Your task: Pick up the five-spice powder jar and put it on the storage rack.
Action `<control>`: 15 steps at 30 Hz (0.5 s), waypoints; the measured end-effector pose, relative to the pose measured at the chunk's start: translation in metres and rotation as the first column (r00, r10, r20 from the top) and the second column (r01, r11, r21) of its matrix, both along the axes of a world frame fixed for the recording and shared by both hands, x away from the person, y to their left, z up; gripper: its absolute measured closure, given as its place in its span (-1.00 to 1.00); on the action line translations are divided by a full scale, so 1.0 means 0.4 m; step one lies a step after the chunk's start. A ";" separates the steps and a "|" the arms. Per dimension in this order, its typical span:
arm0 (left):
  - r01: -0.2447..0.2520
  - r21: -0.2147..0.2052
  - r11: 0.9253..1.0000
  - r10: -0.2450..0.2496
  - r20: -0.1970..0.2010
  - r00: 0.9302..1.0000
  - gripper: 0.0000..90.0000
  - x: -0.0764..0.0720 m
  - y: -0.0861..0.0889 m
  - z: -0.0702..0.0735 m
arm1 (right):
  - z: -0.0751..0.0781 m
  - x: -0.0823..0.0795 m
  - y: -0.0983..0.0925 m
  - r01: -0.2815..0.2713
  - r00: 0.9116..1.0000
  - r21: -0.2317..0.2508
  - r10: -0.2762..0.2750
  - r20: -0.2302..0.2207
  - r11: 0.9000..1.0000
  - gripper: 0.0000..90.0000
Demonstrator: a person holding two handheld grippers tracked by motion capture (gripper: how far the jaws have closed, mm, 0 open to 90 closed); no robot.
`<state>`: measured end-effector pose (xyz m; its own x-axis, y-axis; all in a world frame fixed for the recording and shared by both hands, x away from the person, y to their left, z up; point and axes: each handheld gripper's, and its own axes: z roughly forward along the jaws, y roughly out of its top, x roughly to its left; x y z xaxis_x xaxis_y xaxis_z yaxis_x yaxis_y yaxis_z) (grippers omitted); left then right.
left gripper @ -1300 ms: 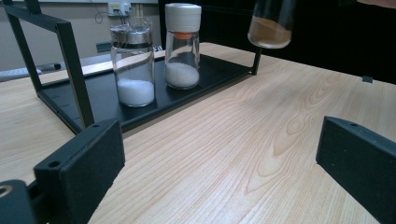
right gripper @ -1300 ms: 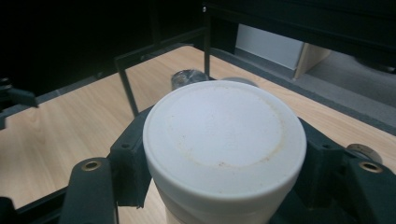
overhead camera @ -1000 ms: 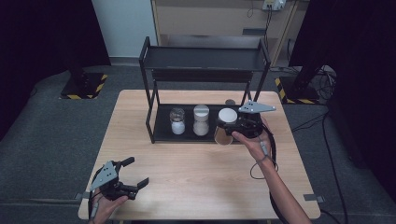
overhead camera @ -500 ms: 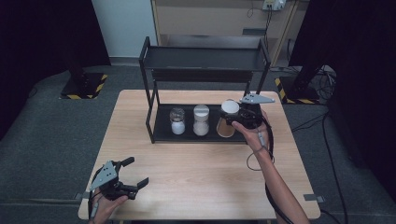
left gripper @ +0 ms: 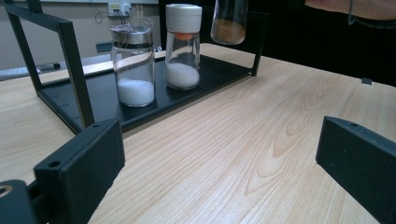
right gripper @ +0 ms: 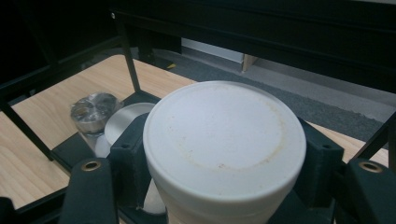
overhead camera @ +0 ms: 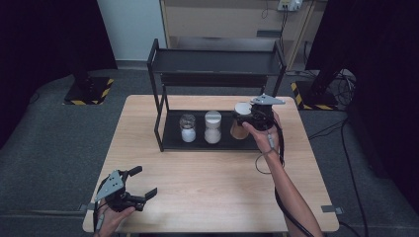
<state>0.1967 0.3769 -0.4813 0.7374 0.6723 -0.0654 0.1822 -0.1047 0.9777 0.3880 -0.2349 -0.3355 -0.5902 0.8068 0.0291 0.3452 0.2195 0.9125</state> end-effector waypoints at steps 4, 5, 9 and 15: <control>0.002 -0.001 1.000 -0.002 0.000 1.000 -1.00 0.001 0.000 0.000 | -0.011 0.007 0.008 0.014 1.000 -0.009 -0.014 0.000 1.000 -0.25; 0.002 -0.001 1.000 -0.002 -0.001 1.000 -1.00 0.001 0.000 -0.001 | -0.014 0.009 0.011 0.019 1.000 -0.011 -0.019 -0.001 1.000 -0.25; 0.004 0.001 1.000 -0.004 0.000 1.000 -1.00 0.001 0.000 0.000 | -0.031 0.017 0.014 0.036 0.999 -0.007 -0.036 -0.009 0.999 -0.25; 0.004 0.002 1.000 -0.004 0.000 1.000 -1.00 0.002 0.000 0.000 | -0.052 0.026 0.016 0.053 0.998 -0.003 -0.053 -0.019 0.999 -0.25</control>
<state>0.1975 0.3767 -0.4815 0.7401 0.6693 -0.0647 0.1822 -0.1070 0.9774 0.3982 -0.2284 -0.3563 -0.5457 0.8371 0.0374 0.3735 0.2030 0.9052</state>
